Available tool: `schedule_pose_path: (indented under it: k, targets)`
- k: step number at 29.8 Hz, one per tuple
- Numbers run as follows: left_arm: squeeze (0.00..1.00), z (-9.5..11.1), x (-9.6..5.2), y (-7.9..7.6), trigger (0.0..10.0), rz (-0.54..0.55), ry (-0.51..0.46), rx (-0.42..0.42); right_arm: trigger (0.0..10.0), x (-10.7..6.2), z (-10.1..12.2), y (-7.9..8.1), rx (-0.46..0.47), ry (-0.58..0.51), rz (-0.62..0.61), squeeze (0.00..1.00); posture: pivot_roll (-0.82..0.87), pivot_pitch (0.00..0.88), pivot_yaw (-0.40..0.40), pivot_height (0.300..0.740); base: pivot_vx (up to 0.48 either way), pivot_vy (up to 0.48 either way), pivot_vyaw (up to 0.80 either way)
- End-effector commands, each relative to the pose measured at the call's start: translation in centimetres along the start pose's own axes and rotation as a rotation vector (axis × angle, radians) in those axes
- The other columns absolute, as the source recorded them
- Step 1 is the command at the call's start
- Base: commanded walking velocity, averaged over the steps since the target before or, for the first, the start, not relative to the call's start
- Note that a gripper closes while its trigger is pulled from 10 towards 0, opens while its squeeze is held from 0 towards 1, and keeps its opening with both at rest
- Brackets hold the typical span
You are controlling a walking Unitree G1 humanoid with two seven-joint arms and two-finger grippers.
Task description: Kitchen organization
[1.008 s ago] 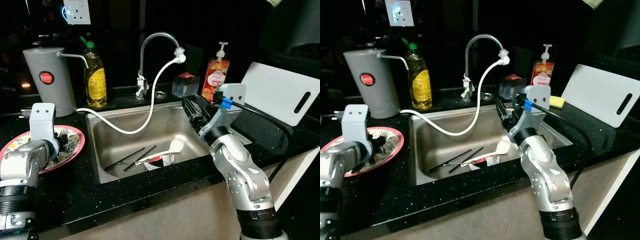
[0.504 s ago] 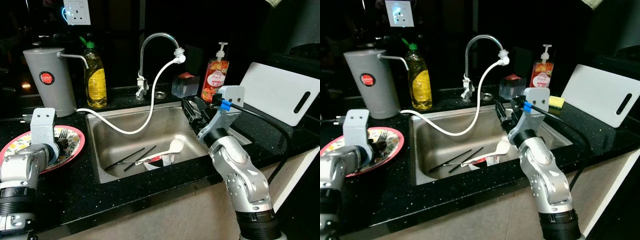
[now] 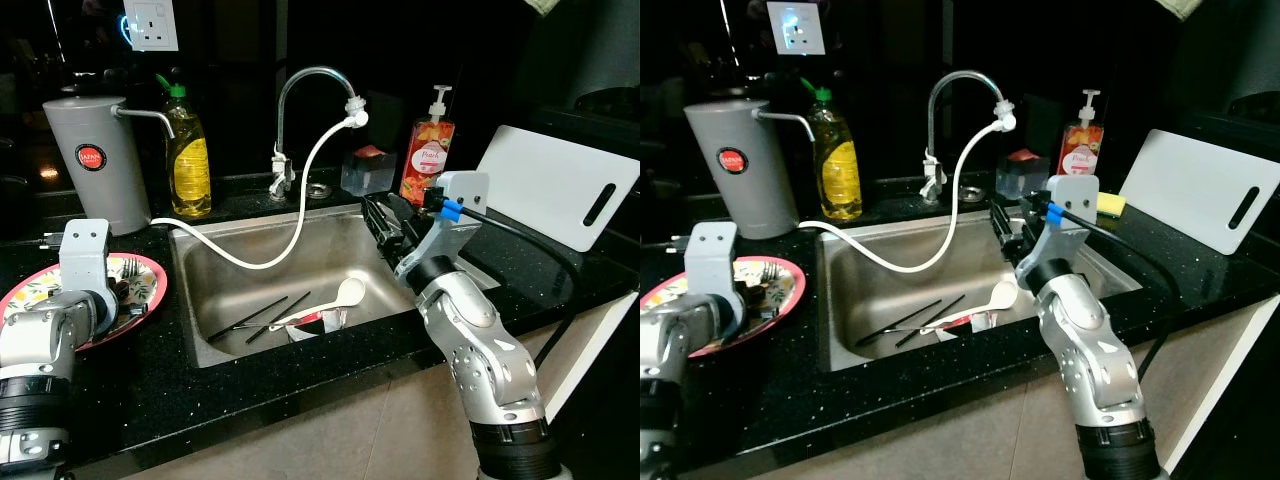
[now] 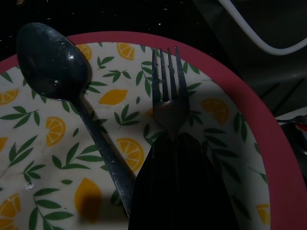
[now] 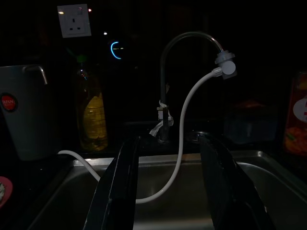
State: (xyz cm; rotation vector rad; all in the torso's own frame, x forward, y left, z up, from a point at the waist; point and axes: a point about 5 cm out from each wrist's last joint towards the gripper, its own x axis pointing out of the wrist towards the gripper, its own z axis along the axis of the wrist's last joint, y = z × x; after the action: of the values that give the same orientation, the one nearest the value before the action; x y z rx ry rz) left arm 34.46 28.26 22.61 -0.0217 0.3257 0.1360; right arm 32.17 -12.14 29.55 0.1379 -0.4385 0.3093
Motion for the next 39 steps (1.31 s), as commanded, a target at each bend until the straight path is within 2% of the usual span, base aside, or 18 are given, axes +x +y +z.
schedule_pose_path:
  k: [1, 3, 4, 6, 8, 9, 10, 11, 12, 14, 19, 21, 24, 27, 29, 32, 37, 39]
  targets:
    - [0.0, -1.7, 0.2, 0.1, 3.1, 0.001, 0.073, -0.013, 10.0, -0.1, 0.1, -0.2, 0.001, 0.0, -0.013, 0.0, -0.05, 0.0, -0.026, 0.74, 0.0, 0.0, 0.0]
    - [0.0, -1.7, 0.3, 0.1, 0.7, 0.001, 0.07, -0.018, 10.0, -0.2, 0.1, -0.1, 0.0, 0.002, -0.006, 0.0, -0.05, 0.0, -0.023, 0.74, 0.0, 0.0, 0.0]
    - [0.0, -1.8, 0.3, 0.1, 0.3, 0.002, 0.068, -0.02, 10.0, -0.2, 0.0, -0.2, -0.002, 0.003, -0.004, 0.0, -0.06, 0.0, -0.023, 0.74, 0.0, 0.0, 0.0]
    - [0.0, -1.4, 0.4, 0.0, 0.0, 0.013, 0.038, -0.038, 10.0, -0.2, 0.1, -0.4, -0.007, 0.0, -0.008, 0.0, -0.05, 0.0, -0.027, 0.74, 0.0, 0.0, 0.0]
    - [0.0, -0.3, 0.2, -0.2, 0.0, 0.024, -0.054, -0.02, 10.0, -0.1, 0.2, -0.6, -0.007, -0.005, -0.013, 0.0, -0.05, 0.0, -0.031, 0.74, 0.0, 0.0, 0.0]
    - [0.0, 0.5, -0.1, -0.3, 8.9, 0.023, -0.115, -0.001, 10.0, 0.1, 0.3, -0.5, -0.005, -0.009, -0.012, 0.0, -0.05, 0.0, -0.037, 0.74, 0.0, 0.0, 0.0]
    - [0.0, 1.1, -0.3, -0.5, 8.9, 0.022, -0.156, 0.012, 10.0, 0.2, 0.4, -0.5, -0.004, -0.011, -0.011, 0.0, -0.05, 0.0, -0.037, 0.74, 0.0, 0.0, 0.0]
    - [0.0, 1.8, -0.8, -0.7, 10.0, 0.013, -0.221, 0.018, 10.0, 0.2, 0.5, -0.4, -0.004, -0.012, -0.003, 0.0, -0.06, 0.0, -0.039, 0.74, 0.0, 0.0, 0.0]
    - [0.0, 2.4, -1.1, -0.9, 10.0, 0.006, -0.265, 0.021, 10.0, 0.3, 0.5, -0.3, -0.004, -0.012, 0.002, 0.0, -0.05, 0.0, -0.039, 0.74, 0.0, 0.0, 0.0]
    - [0.0, 2.4, -1.1, -0.9, 10.0, 0.006, -0.265, 0.021, 10.0, 0.3, 0.5, -0.3, -0.004, -0.012, 0.002, 0.0, -0.05, 0.0, -0.039, 0.74, 0.0, 0.0, 0.0]
    - [0.0, 4.3, -2.9, -1.4, 10.0, -0.065, -0.443, 0.011, 10.0, -0.1, 0.4, -0.3, 0.021, -0.01, 0.007, 0.0, -0.05, 0.0, -0.036, 0.74, 0.0, 0.0, 0.0]
    - [0.0, 4.3, -2.9, -1.4, 10.0, -0.065, -0.443, 0.011, 10.0, -0.1, 0.4, -0.3, 0.021, -0.01, 0.007, 0.0, -0.05, 0.0, -0.036, 0.74, 0.0, 0.0, 0.0]
    - [0.0, 5.3, -3.7, -1.9, 10.0, -0.112, -0.525, 0.0, 10.0, 0.0, 0.6, -0.5, 0.072, -0.019, -0.001, 0.0, -0.06, 0.0, -0.04, 0.74, 0.0, 0.0, 0.0]
    - [0.0, 6.4, -4.8, -3.7, 10.0, -0.21, -0.634, 0.055, 10.0, 0.5, 1.3, -0.6, 0.181, -0.047, 0.01, 0.0, -0.05, 0.0, -0.056, 0.74, 0.0, 0.0, 0.0]
    - [0.0, 6.6, -5.0, -4.2, 10.0, -0.232, -0.653, 0.074, 10.0, 0.6, 1.5, -0.6, 0.21, -0.052, 0.016, 0.0, -0.05, 0.0, -0.056, 0.74, 0.0, 0.0, 0.0]
    - [0.0, 6.4, -6.2, -6.3, 10.0, -0.35, -0.69, 0.152, 10.0, 0.8, 2.2, -0.3, 0.319, -0.076, 0.062, 0.0, -0.05, 0.0, -0.056, 0.74, 0.0, 0.0, 0.0]
    - [0.0, 6.6, -7.0, -7.5, 10.0, -0.427, -0.717, 0.177, 10.0, 0.6, 2.7, -0.1, 0.398, -0.097, 0.09, 0.0, -0.05, 0.0, -0.056, 0.74, 0.0, 0.0, 0.0]
    - [0.0, 7.0, -8.2, -8.7, 10.0, -0.526, -0.767, 0.185, 10.0, 0.2, 3.3, 0.3, 0.458, -0.118, 0.142, 0.0, -0.06, 0.0, -0.056, 0.74, 0.0, 0.0, 0.0]
